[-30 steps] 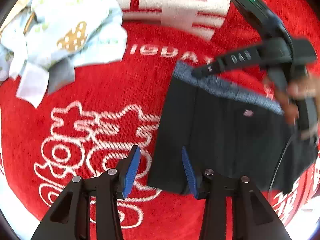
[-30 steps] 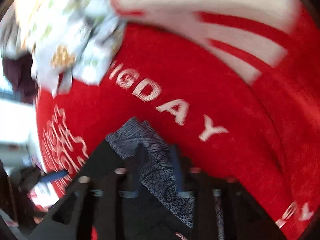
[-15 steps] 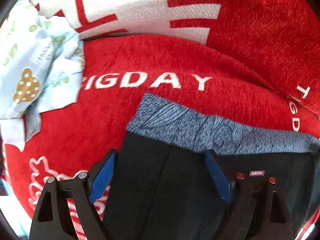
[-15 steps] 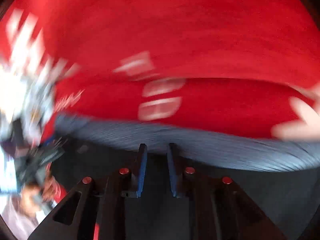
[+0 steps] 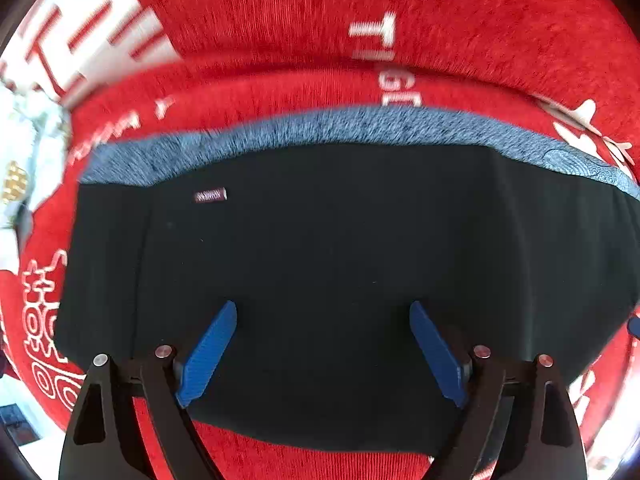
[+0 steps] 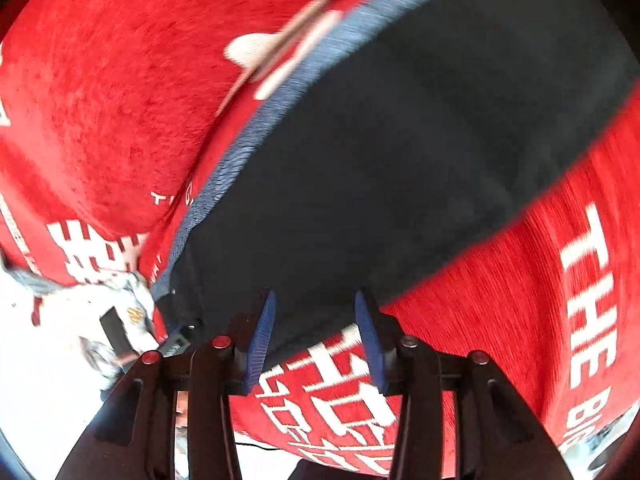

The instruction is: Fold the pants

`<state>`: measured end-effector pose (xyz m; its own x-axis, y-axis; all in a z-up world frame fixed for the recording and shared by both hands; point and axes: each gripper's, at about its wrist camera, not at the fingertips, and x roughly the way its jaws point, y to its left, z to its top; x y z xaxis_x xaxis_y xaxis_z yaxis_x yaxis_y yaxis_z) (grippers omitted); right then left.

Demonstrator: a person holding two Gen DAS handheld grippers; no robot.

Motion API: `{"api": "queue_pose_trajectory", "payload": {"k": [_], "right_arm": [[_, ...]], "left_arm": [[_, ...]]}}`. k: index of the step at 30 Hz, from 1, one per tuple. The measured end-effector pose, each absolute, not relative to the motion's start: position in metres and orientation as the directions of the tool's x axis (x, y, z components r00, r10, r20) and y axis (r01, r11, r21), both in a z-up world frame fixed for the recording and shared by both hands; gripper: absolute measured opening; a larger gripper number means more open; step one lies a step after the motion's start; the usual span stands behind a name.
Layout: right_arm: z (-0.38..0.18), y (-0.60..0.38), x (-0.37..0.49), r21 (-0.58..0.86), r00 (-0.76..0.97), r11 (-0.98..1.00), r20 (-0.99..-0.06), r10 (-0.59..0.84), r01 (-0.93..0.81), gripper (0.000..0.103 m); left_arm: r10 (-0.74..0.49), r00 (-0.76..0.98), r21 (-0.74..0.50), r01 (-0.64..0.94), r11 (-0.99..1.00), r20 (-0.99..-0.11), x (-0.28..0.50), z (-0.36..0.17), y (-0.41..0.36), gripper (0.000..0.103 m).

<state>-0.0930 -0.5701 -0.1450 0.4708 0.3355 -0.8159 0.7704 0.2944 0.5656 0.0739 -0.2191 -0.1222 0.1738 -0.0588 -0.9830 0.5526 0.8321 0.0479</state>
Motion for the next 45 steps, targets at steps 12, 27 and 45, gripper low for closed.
{"api": "queue_pose_trajectory", "payload": {"k": [12, 27, 45], "right_arm": [[-0.165, -0.594, -0.098, 0.613, 0.546, 0.176, -0.776, 0.317, 0.77, 0.007], [-0.119, -0.663, -0.184, 0.527, 0.529, 0.228, -0.847, 0.056, 0.819, 0.035], [-0.145, -0.774, -0.278, 0.459, 0.459, 0.019, -0.885, -0.075, 0.888, 0.007]], "left_arm": [[-0.047, 0.115, 0.019, 0.514, 0.857, -0.992, 0.08, -0.132, -0.227, 0.095], [-0.014, 0.115, 0.045, 0.493, 0.869, -0.993, 0.095, -0.154, -0.206, 0.103], [0.072, 0.153, 0.138, 0.489, 0.861, -0.986, 0.079, -0.142, -0.224, 0.103]]}}
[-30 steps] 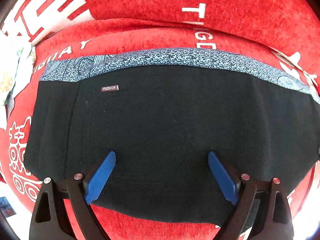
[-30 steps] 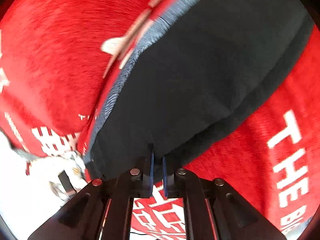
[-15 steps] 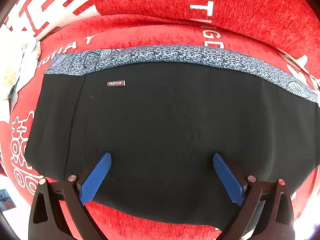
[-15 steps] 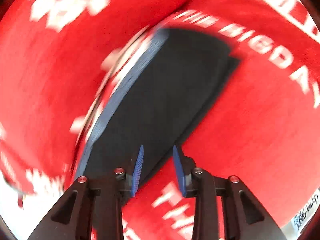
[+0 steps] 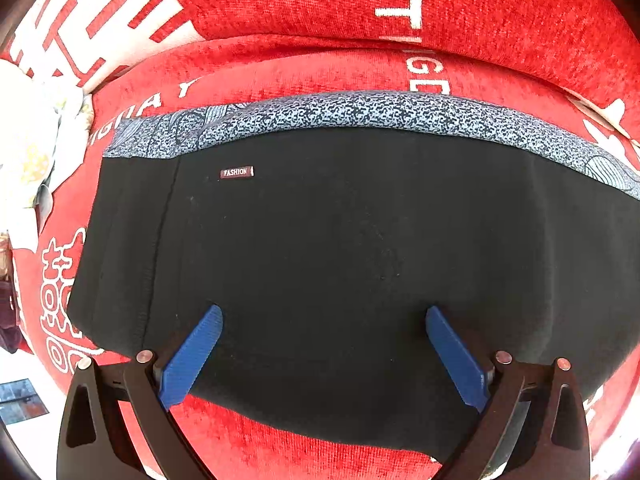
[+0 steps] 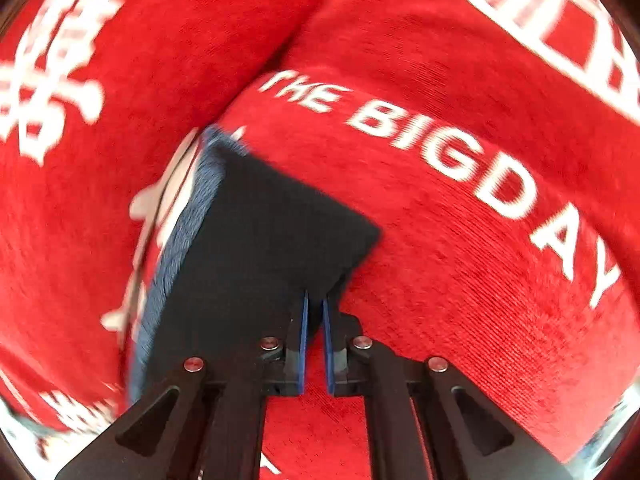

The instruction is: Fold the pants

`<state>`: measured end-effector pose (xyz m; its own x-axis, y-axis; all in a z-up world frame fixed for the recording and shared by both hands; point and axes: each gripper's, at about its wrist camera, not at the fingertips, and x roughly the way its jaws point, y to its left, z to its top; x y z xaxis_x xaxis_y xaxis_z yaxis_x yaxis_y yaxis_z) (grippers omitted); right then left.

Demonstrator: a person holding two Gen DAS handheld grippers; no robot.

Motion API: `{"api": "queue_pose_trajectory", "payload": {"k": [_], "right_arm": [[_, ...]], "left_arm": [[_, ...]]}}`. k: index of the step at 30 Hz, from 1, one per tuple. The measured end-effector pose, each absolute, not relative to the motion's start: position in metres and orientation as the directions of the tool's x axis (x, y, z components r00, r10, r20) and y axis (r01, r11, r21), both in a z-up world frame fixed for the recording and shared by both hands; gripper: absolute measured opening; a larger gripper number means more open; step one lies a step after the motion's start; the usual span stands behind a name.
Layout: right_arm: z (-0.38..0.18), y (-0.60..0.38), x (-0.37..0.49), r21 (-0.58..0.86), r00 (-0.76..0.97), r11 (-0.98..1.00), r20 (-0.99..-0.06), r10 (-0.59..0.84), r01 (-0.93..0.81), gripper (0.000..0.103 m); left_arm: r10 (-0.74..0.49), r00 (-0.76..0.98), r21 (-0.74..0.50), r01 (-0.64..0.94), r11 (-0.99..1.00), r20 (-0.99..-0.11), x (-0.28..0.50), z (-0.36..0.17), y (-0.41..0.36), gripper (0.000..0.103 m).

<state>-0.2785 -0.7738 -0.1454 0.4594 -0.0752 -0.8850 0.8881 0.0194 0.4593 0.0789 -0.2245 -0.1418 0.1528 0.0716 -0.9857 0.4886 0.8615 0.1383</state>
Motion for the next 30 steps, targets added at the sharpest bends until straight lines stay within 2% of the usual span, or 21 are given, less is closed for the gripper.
{"api": "queue_pose_trajectory", "payload": {"k": [1, 2, 3, 5, 7, 9, 14, 17, 18, 19, 20, 26, 30], "right_arm": [[-0.142, -0.768, -0.277, 0.448, 0.447, 0.017, -0.89, -0.084, 0.894, 0.008], [-0.134, -0.766, -0.278, 0.399, 0.401, 0.038, -0.91, -0.104, 0.916, 0.017], [-0.123, -0.763, -0.274, 0.353, 0.358, 0.067, -0.926, -0.122, 0.933, 0.019], [-0.102, -0.754, -0.262, 0.346, 0.365, 0.144, -0.922, -0.133, 0.927, 0.019], [-0.079, -0.736, -0.22, 0.379, 0.431, 0.321, -0.896, -0.108, 0.868, 0.02], [-0.072, -0.708, -0.158, 0.418, 0.486, 0.527, -0.874, 0.011, 0.74, 0.027], [-0.102, -0.655, -0.042, 0.467, 0.487, 0.692, -0.853, 0.187, 0.551, 0.027], [-0.133, -0.648, -0.007, 0.414, 0.428, 0.736, -0.884, 0.186, 0.536, 0.025], [-0.146, -0.652, -0.006, 0.39, 0.411, 0.742, -0.896, 0.168, 0.545, 0.013], [-0.149, -0.659, -0.013, 0.402, 0.434, 0.734, -0.886, 0.162, 0.547, 0.006], [-0.15, -0.668, -0.021, 0.404, 0.447, 0.722, -0.882, 0.146, 0.561, 0.006], [-0.145, -0.766, -0.118, 0.339, 0.437, 0.531, -0.897, -0.068, 0.777, 0.001], [-0.132, -0.822, -0.166, 0.188, 0.297, 0.409, -0.928, -0.223, 0.893, 0.001]], "left_arm": [[0.082, 0.152, 0.147, 0.49, 0.859, -0.985, 0.079, -0.14, -0.226, 0.103], [0.1, 0.153, 0.164, 0.496, 0.853, -0.983, 0.079, -0.136, -0.231, 0.102], [0.107, 0.156, 0.172, 0.502, 0.848, -0.982, 0.078, -0.131, -0.234, 0.098], [0.065, 0.168, 0.144, 0.52, 0.842, -0.984, 0.077, -0.113, -0.246, 0.096], [0.002, 0.181, 0.102, 0.542, 0.834, -0.983, 0.076, -0.096, -0.264, 0.096], [-0.066, 0.176, 0.048, 0.574, 0.817, -0.982, 0.076, -0.089, -0.296, 0.096], [-0.107, 0.184, 0.024, 0.596, 0.803, -0.977, 0.08, -0.114, -0.373, 0.096], [-0.063, 0.206, 0.067, 0.568, 0.82, -0.976, 0.087, -0.139, -0.398, 0.096], [-0.04, 0.218, 0.09, 0.553, 0.828, -0.975, 0.09, -0.147, -0.398, 0.096], [-0.051, 0.213, 0.074, 0.542, 0.837, -0.976, 0.092, -0.15, -0.395, 0.097], [-0.082, 0.205, 0.039, 0.525, 0.85, -0.975, 0.095, -0.151, -0.389, 0.097], [-0.096, 0.237, 0.055, 0.56, 0.827, -0.967, 0.097, -0.148, -0.381, 0.098], [-0.08, 0.246, 0.072, 0.551, 0.831, -0.966, 0.098, -0.151, -0.386, 0.099]]}}
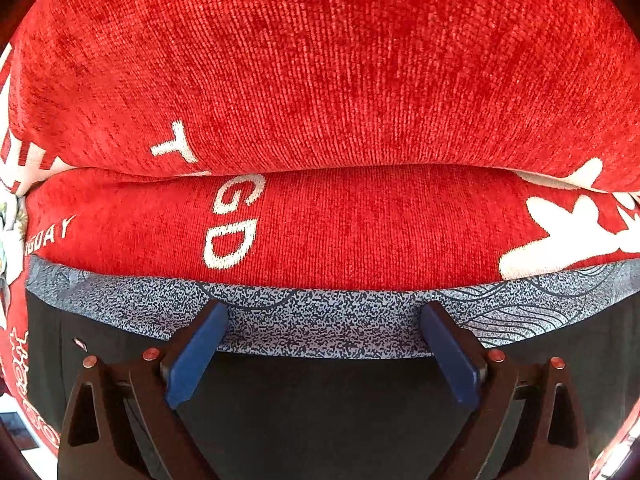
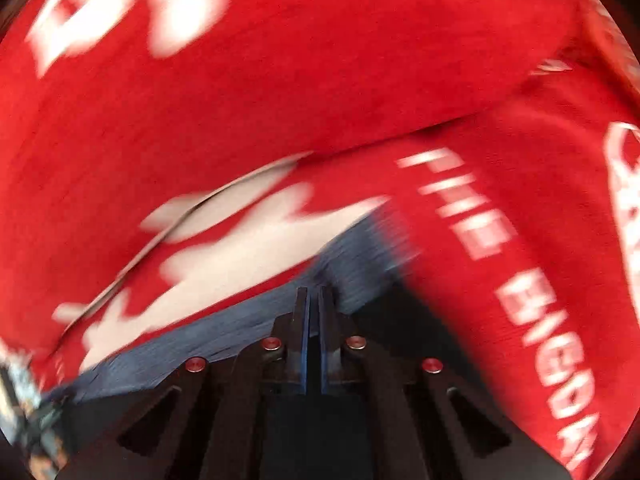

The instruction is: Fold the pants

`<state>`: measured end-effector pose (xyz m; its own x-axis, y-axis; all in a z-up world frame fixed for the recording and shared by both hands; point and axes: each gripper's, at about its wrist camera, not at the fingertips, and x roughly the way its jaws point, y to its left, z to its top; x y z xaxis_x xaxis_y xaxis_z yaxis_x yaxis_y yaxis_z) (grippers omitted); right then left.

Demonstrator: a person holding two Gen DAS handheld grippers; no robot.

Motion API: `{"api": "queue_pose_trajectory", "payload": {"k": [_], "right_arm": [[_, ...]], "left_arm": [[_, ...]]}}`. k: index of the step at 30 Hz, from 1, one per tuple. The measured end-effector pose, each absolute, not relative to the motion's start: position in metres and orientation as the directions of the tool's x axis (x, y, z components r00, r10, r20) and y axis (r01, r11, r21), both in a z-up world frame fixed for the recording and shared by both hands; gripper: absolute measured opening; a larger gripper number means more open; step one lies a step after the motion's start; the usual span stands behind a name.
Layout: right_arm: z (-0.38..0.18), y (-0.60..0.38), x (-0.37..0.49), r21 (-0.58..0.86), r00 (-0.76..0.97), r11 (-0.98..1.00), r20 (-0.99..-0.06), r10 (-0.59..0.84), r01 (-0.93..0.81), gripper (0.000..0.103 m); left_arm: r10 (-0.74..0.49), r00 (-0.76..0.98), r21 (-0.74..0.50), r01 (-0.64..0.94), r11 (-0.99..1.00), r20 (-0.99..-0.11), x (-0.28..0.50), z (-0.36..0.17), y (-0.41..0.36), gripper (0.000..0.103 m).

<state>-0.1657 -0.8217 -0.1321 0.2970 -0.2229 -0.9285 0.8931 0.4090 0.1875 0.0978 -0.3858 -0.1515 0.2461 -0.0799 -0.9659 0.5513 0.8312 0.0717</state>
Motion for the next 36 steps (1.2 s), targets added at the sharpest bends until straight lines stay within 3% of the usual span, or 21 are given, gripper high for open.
{"api": "queue_pose_trajectory", "payload": {"k": [2, 3, 6, 10, 13, 14, 17, 21, 28, 32, 36], "right_arm": [[-0.123, -0.829, -0.178, 0.217, 0.304, 0.351, -0.927, -0.217, 0.911, 0.009], [-0.116, -0.826, -0.179, 0.217, 0.299, 0.345, -0.932, -0.205, 0.913, 0.018], [-0.1, -0.787, -0.17, 0.236, 0.33, 0.464, -0.934, -0.133, 0.854, 0.033], [-0.113, -0.736, -0.184, 0.238, 0.312, 0.54, -0.949, -0.048, 0.807, 0.033], [-0.123, -0.716, -0.201, 0.181, 0.324, 0.601, -0.936, -0.138, 0.779, 0.033], [-0.121, -0.71, -0.202, 0.129, 0.289, 0.628, -0.944, -0.159, 0.768, 0.033], [-0.107, -0.694, -0.192, 0.021, 0.186, 0.675, -0.967, -0.174, 0.738, 0.034], [-0.077, -0.641, -0.171, 0.166, 0.305, 0.752, -0.951, -0.049, 0.638, 0.034], [-0.092, -0.529, -0.087, 0.331, 0.383, 0.833, -0.91, 0.158, 0.443, 0.034], [-0.138, -0.486, -0.063, 0.248, 0.276, 0.886, -0.95, 0.144, 0.393, 0.034], [-0.13, -0.475, -0.075, 0.199, 0.3, 0.91, -0.95, 0.089, 0.363, 0.034]], "left_arm": [[-0.065, 0.242, 0.08, 0.545, 0.835, -0.968, 0.097, -0.153, -0.394, 0.099], [-0.066, 0.247, 0.082, 0.542, 0.837, -0.967, 0.094, -0.146, -0.396, 0.098], [-0.091, 0.273, 0.086, 0.573, 0.815, -0.958, 0.078, -0.117, -0.385, 0.098], [-0.051, 0.273, 0.131, 0.61, 0.782, -0.961, 0.044, -0.108, -0.354, 0.098], [0.028, 0.233, 0.175, 0.641, 0.747, -0.972, 0.017, -0.13, -0.325, 0.099], [-0.024, 0.23, 0.131, 0.632, 0.764, -0.973, 0.011, -0.126, -0.311, 0.099], [-0.026, 0.157, 0.082, 0.643, 0.762, -0.987, 0.009, -0.12, -0.295, 0.099], [-0.017, 0.183, 0.106, 0.639, 0.762, -0.983, 0.015, -0.102, -0.287, 0.099], [0.019, 0.245, 0.186, 0.68, 0.709, -0.969, -0.015, -0.109, -0.275, 0.099], [-0.01, 0.26, 0.169, 0.656, 0.736, -0.965, -0.022, -0.116, -0.261, 0.099], [-0.041, 0.19, 0.091, 0.636, 0.767, -0.981, -0.006, -0.111, -0.254, 0.099]]}}
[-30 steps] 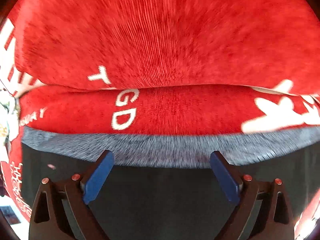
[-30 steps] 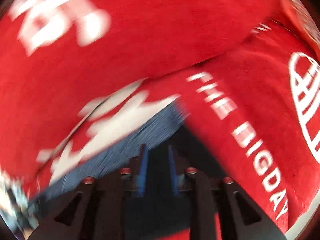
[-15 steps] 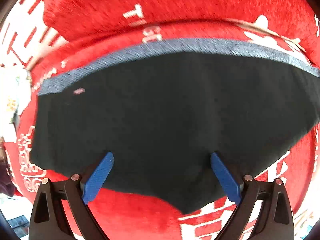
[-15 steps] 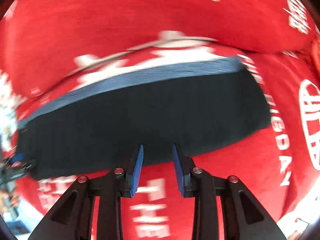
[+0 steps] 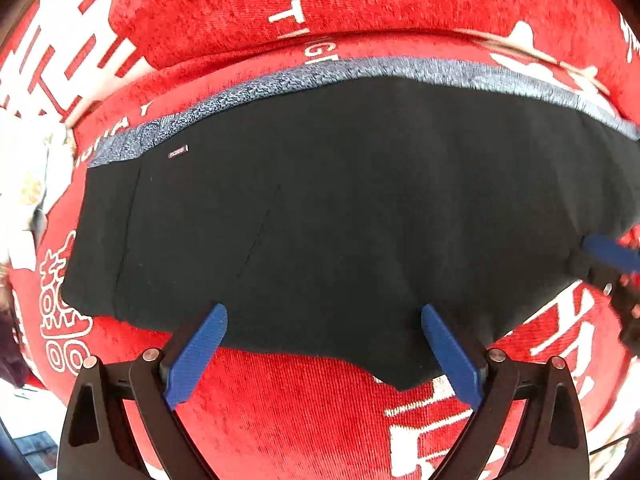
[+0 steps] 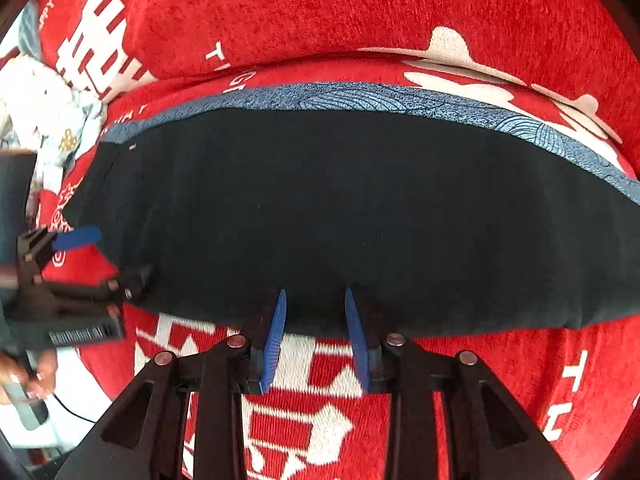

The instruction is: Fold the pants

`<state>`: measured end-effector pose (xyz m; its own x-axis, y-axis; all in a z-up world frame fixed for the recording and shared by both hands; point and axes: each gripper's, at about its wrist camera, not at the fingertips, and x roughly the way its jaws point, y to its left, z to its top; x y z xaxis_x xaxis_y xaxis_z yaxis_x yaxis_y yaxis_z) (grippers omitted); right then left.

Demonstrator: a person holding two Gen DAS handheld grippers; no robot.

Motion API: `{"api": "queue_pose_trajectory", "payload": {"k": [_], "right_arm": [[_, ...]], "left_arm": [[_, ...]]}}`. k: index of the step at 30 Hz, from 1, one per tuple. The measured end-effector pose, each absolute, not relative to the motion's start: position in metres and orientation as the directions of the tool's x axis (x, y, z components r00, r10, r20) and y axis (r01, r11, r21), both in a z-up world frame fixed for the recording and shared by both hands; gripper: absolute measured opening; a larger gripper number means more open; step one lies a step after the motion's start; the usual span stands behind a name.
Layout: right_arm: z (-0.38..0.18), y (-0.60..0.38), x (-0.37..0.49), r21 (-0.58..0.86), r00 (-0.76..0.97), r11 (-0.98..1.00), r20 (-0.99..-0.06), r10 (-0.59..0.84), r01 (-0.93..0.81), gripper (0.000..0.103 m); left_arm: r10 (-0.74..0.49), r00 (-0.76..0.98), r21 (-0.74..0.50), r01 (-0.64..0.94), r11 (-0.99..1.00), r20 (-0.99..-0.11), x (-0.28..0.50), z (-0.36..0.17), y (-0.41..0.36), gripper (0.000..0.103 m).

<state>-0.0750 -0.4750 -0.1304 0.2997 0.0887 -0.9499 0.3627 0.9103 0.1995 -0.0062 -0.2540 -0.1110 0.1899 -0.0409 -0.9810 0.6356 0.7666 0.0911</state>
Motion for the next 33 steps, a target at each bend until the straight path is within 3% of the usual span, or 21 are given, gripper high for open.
{"api": "queue_pose_trajectory", "payload": {"k": [7, 12, 13, 15, 19, 26, 30, 33], "right_arm": [[-0.128, -0.479, -0.071, 0.206, 0.278, 0.896, -0.956, 0.098, 0.393, 0.036], [-0.135, -0.47, -0.065, 0.181, 0.287, 0.893, -0.956, 0.061, 0.412, 0.04], [-0.136, -0.468, -0.064, 0.174, 0.284, 0.895, -0.957, 0.056, 0.411, 0.041], [-0.136, -0.467, -0.063, 0.166, 0.276, 0.895, -0.96, 0.051, 0.414, 0.042], [-0.136, -0.468, -0.057, 0.171, 0.259, 0.889, -0.964, 0.061, 0.426, 0.047], [-0.12, -0.488, -0.06, 0.283, 0.267, 0.792, -0.951, 0.158, 0.541, 0.049], [-0.103, -0.499, -0.076, 0.326, 0.288, 0.75, -0.939, 0.187, 0.575, 0.063], [-0.096, -0.507, -0.094, 0.335, 0.286, 0.726, -0.938, 0.196, 0.6, 0.066]], "left_arm": [[-0.018, 0.334, 0.152, 0.476, 0.866, -0.942, 0.099, -0.093, -0.229, 0.099], [0.204, 0.378, 0.339, 0.335, 0.879, -0.903, 0.172, -0.139, -0.18, 0.099], [0.228, 0.359, 0.348, 0.316, 0.883, -0.905, 0.18, -0.149, -0.167, 0.1], [0.149, 0.317, 0.244, 0.288, 0.926, -0.937, 0.184, -0.151, -0.147, 0.103], [0.183, 0.274, 0.263, 0.292, 0.919, -0.944, 0.167, -0.136, -0.147, 0.102], [0.052, 0.239, 0.164, 0.475, 0.865, -0.97, 0.089, -0.093, -0.194, 0.102], [0.008, 0.191, 0.116, 0.564, 0.818, -0.982, 0.051, -0.085, -0.234, 0.102], [-0.022, 0.145, 0.07, 0.593, 0.802, -0.989, 0.022, -0.082, -0.265, 0.102]]}}
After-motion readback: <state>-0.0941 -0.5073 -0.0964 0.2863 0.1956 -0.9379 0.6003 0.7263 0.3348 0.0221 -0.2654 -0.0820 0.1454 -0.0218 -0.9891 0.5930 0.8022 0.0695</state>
